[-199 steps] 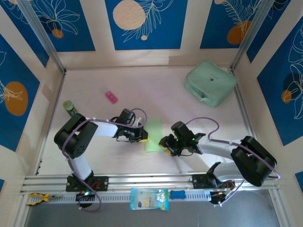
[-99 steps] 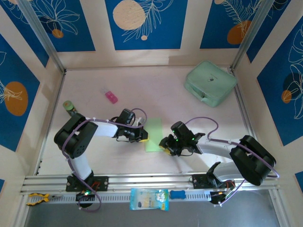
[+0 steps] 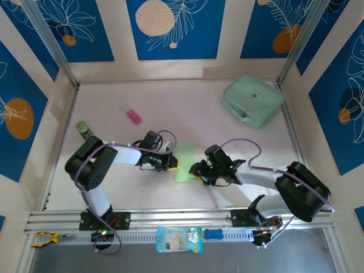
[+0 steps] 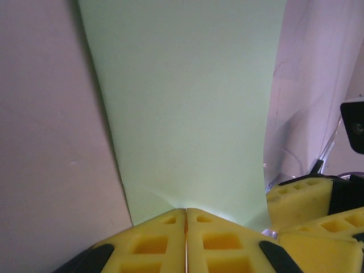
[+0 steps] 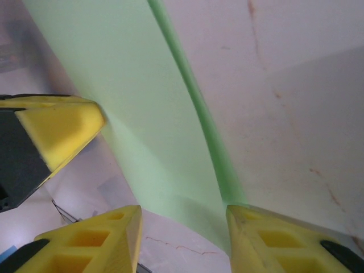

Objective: Fold a paper plane with a square sheet of paper (pick it up from the middle)
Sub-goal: Fold the triangle a second time at the center of the table.

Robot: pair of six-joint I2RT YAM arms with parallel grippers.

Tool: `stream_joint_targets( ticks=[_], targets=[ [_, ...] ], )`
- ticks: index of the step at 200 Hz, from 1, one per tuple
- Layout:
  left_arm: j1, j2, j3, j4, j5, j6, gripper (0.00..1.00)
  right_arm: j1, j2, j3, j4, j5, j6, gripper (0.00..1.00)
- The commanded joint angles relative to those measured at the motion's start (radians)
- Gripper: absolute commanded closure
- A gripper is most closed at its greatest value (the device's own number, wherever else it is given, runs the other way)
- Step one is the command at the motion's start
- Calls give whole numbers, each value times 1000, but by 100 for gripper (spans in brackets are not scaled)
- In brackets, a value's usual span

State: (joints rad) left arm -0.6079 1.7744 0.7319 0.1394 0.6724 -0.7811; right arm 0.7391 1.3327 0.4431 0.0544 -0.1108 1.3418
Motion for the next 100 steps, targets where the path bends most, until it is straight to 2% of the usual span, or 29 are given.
stream_joint_targets(
  ticks=[1,52,100],
  targets=[
    [2,28,4,-20,-24,4,91,-21,27,30,57,-59,-57,55],
    [2,27,23,-22,-17,2,91,-66,113,37,156,-143,-106,53],
    [1,26,27,-19,-17,2,90,-99,124,29,187,-176,-154,55]
  ],
)
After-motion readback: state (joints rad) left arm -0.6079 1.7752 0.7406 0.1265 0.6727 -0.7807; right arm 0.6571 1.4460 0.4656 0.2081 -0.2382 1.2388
